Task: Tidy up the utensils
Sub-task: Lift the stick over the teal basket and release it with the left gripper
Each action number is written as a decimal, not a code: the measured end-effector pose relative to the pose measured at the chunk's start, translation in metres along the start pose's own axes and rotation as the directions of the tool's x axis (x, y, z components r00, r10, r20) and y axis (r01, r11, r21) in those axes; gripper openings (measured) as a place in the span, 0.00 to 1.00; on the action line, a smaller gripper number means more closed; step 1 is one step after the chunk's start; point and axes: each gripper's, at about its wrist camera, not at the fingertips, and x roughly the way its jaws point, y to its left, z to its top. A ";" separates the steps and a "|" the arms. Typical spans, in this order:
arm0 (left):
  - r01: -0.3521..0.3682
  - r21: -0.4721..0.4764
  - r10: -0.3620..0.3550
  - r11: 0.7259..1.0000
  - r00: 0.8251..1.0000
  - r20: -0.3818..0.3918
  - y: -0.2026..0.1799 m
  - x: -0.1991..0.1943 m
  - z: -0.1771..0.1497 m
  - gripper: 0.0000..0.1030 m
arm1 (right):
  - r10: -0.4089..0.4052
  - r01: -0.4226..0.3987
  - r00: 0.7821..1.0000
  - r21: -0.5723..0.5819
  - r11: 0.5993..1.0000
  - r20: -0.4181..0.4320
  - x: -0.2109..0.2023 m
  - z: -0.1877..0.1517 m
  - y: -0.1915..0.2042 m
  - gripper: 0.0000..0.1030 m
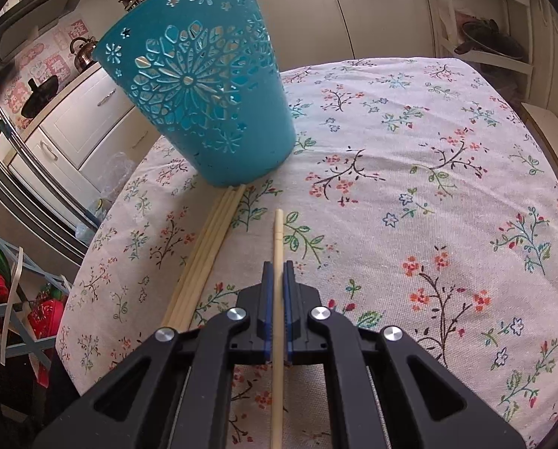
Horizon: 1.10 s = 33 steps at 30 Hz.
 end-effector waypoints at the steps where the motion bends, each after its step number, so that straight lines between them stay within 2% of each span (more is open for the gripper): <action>1: 0.002 0.002 -0.002 1.000 0.999 0.040 -0.005 0.001 0.013 0.05 | 0.001 -0.001 1.000 0.000 1.000 0.001 0.000 0.000 -0.002 0.06; 3: 0.005 0.000 -0.005 1.000 0.992 0.124 -0.013 0.008 0.040 0.05 | 0.005 -0.005 1.000 0.003 1.000 0.002 0.000 0.000 -0.003 0.06; 6: -0.011 -0.009 0.013 1.000 0.972 0.234 -0.023 0.024 0.069 0.05 | 0.012 -0.012 1.000 0.009 1.000 0.004 0.000 0.000 -0.004 0.06; 8: -0.075 0.002 0.071 0.997 0.950 0.305 -0.029 0.040 0.083 0.05 | 0.018 -0.018 1.000 0.014 1.000 0.005 0.000 0.001 -0.005 0.06; 12: -0.155 -0.020 0.152 0.988 0.924 0.351 -0.028 0.083 0.088 0.05 | 0.028 -0.028 1.000 0.019 0.999 0.005 0.001 0.001 -0.007 0.06; 14: -0.181 -0.035 0.182 0.983 0.918 0.352 -0.023 0.100 0.085 0.05 | 0.030 -0.030 1.000 0.020 0.999 0.006 0.001 0.001 -0.007 0.06; 18: -0.221 -0.034 0.220 0.975 0.919 0.328 -0.013 0.127 0.071 0.05 | 0.031 -0.031 1.000 0.018 0.999 0.006 0.002 0.001 -0.007 0.06; 21: -0.243 0.004 0.231 0.970 0.928 0.293 -0.012 0.140 0.055 0.05 | 0.031 -0.031 0.999 0.020 0.999 0.007 0.003 0.001 -0.005 0.06; 25: -0.271 0.055 0.248 0.961 0.933 0.259 -0.015 0.142 0.035 0.05 | 0.033 -0.034 0.999 0.022 0.999 0.007 0.002 0.001 -0.006 0.06; 28: -0.269 0.079 0.247 0.960 0.944 0.217 -0.015 0.142 0.022 0.05 | 0.031 -0.031 0.999 0.020 0.999 0.006 0.002 0.001 -0.004 0.06; 31: -0.260 0.117 0.238 0.959 0.956 0.173 -0.016 0.137 0.013 0.09 | 0.031 -0.032 0.999 0.020 0.999 0.006 0.002 0.001 -0.004 0.06; 33: -0.263 0.140 0.241 0.955 0.958 0.157 -0.016 0.127 0.008 0.19 | 0.015 -0.015 1.000 0.005 1.000 0.006 0.002 0.000 -0.001 0.06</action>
